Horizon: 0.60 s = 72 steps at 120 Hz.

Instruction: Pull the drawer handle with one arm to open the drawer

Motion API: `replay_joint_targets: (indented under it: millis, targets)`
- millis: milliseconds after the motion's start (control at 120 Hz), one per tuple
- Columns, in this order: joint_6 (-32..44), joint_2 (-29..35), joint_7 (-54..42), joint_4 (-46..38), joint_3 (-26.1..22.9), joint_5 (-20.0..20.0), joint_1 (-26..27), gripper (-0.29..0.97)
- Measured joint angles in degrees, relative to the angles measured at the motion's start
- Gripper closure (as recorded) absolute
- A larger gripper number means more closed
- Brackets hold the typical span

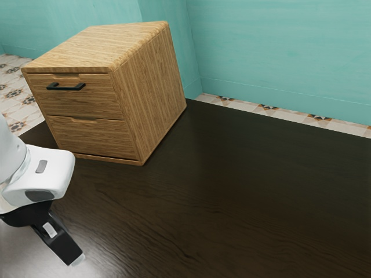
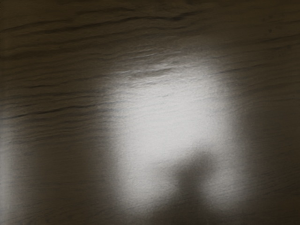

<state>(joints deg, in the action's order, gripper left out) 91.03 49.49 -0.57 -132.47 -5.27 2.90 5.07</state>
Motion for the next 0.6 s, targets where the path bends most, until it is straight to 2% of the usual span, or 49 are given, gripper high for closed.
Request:
replay_joint_targets:
  millis: [117,175,292,358,417,517,600]
  targets:
    - [0.1,0.0,0.0,-0.1,0.0,0.1,-0.5,0.0]
    - [0.1,0.2,0.2,-0.1,0.2,1.0,-2.7,0.0]
    - [0.2,0.8,1.2,3.3,0.1,2.4,-17.0,0.0]
    - [0.9,0.6,2.1,8.5,-0.4,0.9,-27.9,0.0]
    - [2.5,0.6,3.5,11.7,-0.8,-0.6,-33.5,0.0]
    - [6.0,0.6,9.7,12.7,0.0,-5.7,-33.6,0.0]
    - [7.1,0.6,18.2,12.7,3.3,-9.2,-32.5,0.0]
